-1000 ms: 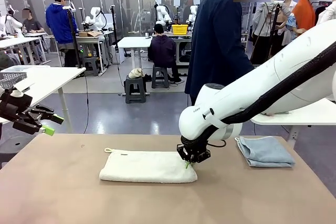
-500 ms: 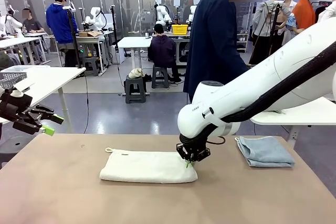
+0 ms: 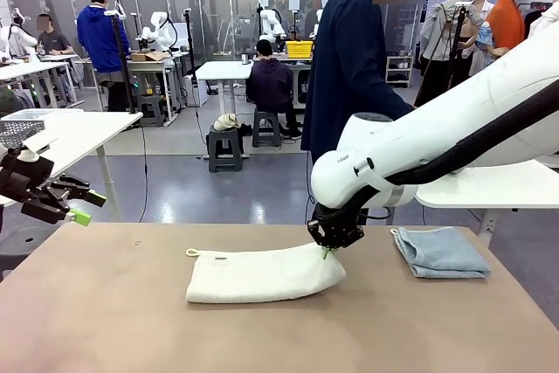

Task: Fold the towels and place them in the basket.
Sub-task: When a person lays out a Towel with hook on the table, fold it in half twice.

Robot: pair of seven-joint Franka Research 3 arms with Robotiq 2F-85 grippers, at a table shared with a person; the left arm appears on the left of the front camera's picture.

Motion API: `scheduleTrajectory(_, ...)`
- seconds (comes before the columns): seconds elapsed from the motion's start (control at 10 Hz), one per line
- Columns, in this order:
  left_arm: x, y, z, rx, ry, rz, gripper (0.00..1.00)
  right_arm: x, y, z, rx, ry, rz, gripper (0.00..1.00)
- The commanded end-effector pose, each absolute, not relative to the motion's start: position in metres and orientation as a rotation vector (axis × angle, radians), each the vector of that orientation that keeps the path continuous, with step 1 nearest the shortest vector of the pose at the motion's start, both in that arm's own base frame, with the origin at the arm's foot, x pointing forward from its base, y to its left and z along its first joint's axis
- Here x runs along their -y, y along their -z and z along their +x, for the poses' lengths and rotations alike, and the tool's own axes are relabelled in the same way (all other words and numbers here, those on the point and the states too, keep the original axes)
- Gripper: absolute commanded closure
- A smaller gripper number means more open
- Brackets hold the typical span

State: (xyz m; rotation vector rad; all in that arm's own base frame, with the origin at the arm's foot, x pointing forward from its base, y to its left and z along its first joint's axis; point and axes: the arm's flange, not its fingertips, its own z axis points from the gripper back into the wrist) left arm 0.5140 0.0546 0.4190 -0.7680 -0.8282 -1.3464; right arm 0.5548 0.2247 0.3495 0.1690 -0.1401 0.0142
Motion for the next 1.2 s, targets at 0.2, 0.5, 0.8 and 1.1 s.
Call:
scheduleTrajectory(0.2,-0.055,-0.42,0.513,0.827,1.357,-0.766,0.15,-0.244,-0.392,0.544,0.126,0.0,0.097,1.0)
scheduleTrajectory(0.5,-0.055,-0.42,0.513,0.827,1.357,-0.766,0.15,-0.309,-0.416,0.55,0.162,0.049,-0.024,1.0)
scheduleTrajectory(0.8,-0.055,-0.42,0.513,0.827,1.357,-0.766,0.15,-0.385,-0.408,0.56,0.186,0.139,-0.064,1.0)
scheduleTrajectory(1.1,-0.055,-0.42,0.513,0.827,1.357,-0.766,0.15,-0.449,-0.383,0.568,0.175,0.202,-0.021,1.0)
